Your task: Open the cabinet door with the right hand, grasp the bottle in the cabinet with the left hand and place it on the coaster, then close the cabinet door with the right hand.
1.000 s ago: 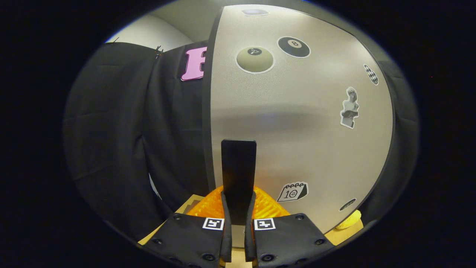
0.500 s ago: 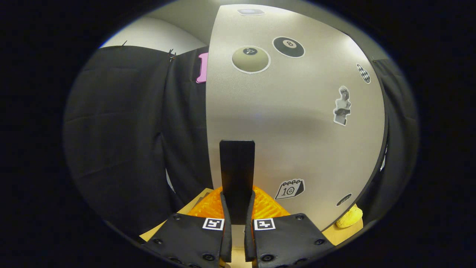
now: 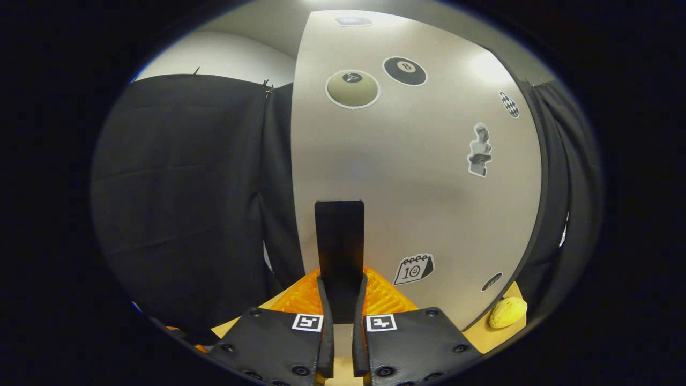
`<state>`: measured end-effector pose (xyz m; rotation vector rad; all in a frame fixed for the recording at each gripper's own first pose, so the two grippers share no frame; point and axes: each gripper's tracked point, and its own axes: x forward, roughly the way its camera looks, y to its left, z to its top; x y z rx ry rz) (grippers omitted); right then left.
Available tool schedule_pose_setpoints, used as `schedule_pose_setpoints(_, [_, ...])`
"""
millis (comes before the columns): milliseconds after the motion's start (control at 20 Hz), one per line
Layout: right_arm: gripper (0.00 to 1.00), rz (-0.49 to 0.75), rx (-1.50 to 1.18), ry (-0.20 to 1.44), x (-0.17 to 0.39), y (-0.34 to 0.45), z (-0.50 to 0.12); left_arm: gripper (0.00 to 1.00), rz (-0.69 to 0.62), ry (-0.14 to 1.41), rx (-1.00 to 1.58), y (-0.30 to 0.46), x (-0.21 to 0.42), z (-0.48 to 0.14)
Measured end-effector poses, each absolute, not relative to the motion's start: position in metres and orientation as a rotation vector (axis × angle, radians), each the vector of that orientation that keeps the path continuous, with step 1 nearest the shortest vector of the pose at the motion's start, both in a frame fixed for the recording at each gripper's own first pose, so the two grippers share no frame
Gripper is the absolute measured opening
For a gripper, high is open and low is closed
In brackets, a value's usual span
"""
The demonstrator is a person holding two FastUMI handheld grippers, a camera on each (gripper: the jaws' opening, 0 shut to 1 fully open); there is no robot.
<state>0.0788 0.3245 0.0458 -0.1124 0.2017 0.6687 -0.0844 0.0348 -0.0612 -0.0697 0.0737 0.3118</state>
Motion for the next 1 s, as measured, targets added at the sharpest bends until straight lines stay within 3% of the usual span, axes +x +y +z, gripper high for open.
schedule_pose_setpoints(400, [0.15, 0.741, -0.089, 0.206, 0.077, 0.316, 0.046, 0.82, 0.314, 0.081, -0.016, -0.009, -0.092, -0.055])
schedule_pose_setpoints(1000, [0.13, 0.750, -0.043, 0.207, 0.074, 0.296, 0.046, 0.85, 0.204, 0.077, -0.034, -0.104, -0.086, -0.048])
